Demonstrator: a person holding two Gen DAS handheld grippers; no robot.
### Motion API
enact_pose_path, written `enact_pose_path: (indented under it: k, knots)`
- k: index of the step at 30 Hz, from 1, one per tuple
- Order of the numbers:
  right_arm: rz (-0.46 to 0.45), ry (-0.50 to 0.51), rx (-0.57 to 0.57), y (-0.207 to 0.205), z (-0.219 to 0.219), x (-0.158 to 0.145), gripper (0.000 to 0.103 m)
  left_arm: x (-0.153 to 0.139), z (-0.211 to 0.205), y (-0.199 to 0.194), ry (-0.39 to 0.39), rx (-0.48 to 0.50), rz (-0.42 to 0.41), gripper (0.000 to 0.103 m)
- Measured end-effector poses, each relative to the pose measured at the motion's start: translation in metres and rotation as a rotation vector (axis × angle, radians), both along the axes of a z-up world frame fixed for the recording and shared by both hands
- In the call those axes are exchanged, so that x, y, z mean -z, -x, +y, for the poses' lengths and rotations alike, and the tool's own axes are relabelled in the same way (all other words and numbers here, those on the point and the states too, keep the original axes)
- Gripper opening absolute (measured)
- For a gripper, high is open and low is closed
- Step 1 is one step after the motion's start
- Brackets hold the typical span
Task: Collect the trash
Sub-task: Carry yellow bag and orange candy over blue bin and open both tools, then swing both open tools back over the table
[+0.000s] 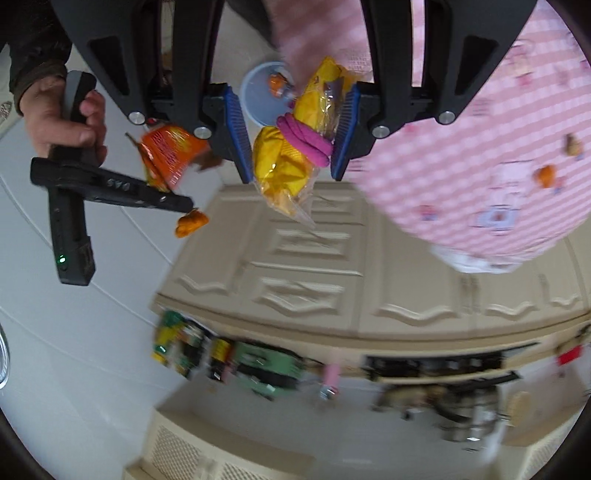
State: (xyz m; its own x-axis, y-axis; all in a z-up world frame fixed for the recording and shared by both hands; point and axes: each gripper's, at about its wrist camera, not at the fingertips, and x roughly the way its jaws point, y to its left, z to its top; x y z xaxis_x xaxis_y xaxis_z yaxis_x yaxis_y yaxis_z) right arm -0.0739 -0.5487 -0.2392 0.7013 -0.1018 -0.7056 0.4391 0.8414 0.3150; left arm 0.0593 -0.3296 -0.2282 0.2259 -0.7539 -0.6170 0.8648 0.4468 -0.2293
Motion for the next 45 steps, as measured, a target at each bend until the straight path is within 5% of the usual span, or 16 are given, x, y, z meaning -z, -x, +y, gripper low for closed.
enact_pose_path:
  k: [16, 18, 20, 22, 23, 24, 28, 31, 45]
  knots:
    - [0.155, -0.205, 0.113, 0.018, -0.073, 0.105, 0.006, 0.112, -0.167, 0.024, -0.253, 0.166, 0.207, 0.043]
    - [0.184, -0.225, 0.137, 0.019, -0.08, 0.114, 0.006, 0.119, -0.178, 0.026, -0.285, 0.178, 0.191, 0.046]
    - [0.193, -0.256, 0.17, 0.024, -0.089, 0.124, 0.007, 0.124, -0.186, 0.027, -0.317, 0.183, 0.179, 0.07]
    - [0.198, -0.283, 0.202, 0.03, -0.095, 0.13, 0.021, 0.124, -0.187, 0.025, -0.317, 0.169, 0.155, 0.081]
    - [0.202, -0.279, 0.216, 0.033, -0.097, 0.131, 0.053, 0.124, -0.187, 0.024, -0.319, 0.162, 0.143, 0.083]
    - [0.195, -0.271, 0.227, 0.035, -0.097, 0.13, 0.073, 0.124, -0.187, 0.023, -0.326, 0.158, 0.136, 0.083]
    - [0.189, -0.274, 0.233, 0.038, -0.096, 0.129, 0.077, 0.124, -0.183, 0.014, -0.344, 0.132, 0.124, 0.083]
    - [0.199, -0.254, 0.251, 0.037, -0.096, 0.127, 0.097, 0.121, -0.174, 0.008, -0.341, 0.104, 0.123, 0.083]
    - [0.17, -0.194, 0.232, 0.015, -0.076, 0.094, 0.097, 0.083, -0.139, 0.004, -0.268, 0.043, 0.061, 0.085]
